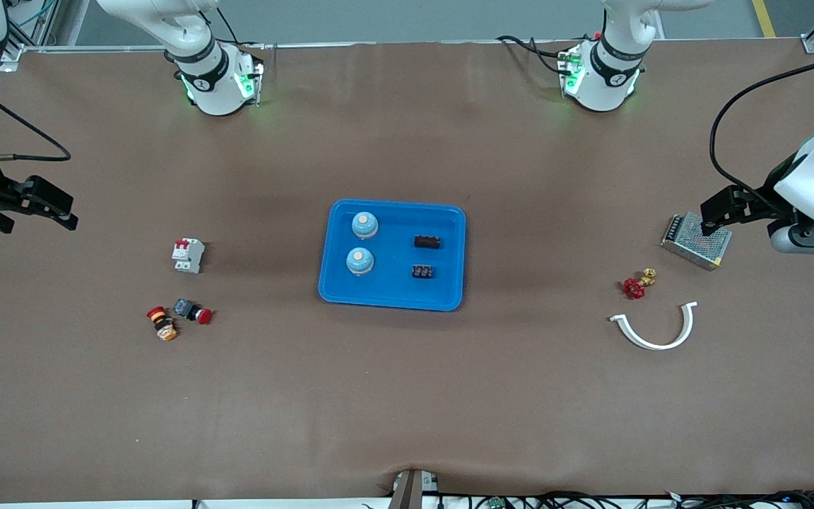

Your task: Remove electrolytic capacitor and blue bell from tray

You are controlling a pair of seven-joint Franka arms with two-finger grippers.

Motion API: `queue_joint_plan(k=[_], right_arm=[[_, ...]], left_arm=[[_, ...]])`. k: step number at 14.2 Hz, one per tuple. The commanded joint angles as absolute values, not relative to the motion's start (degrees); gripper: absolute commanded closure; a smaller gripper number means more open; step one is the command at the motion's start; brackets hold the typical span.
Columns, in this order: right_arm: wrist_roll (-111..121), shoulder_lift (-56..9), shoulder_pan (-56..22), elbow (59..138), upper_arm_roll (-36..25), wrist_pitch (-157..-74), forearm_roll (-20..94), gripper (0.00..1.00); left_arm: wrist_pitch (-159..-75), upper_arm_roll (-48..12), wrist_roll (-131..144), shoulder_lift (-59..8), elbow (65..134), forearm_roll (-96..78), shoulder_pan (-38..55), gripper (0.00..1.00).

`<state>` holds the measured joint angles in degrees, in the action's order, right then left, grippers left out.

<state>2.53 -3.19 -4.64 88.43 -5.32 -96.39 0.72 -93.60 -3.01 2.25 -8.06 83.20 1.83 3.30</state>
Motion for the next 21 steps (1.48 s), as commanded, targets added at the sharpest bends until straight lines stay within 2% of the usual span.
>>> queue_joint_plan(k=[1, 9, 15, 21], right_arm=[[2.29, -2.99, -4.22, 88.15, -4.92, -96.15, 0.09, 0.00], [-1.91, -2.81, -6.32, 88.24, -4.48, -95.54, 0.35, 0.00], [-25.01, -3.51, -18.87, 88.68, -4.57, -94.57, 0.35, 0.00], [-34.95, -11.85, -27.76, 88.77, -4.48, -98.43, 0.79, 0.00]], left_arm=[[-93.87, -3.16, 1.49, -8.53, 82.79, 3.08, 3.34, 0.00], [-94.39, -3.43, 1.49, -8.61, 82.79, 2.20, 3.69, 0.00], [-94.39, -4.13, 4.38, -9.32, 86.21, 2.20, 6.41, 0.00], [-94.39, -4.83, 19.84, -8.97, 88.76, -5.19, 6.94, 0.00]])
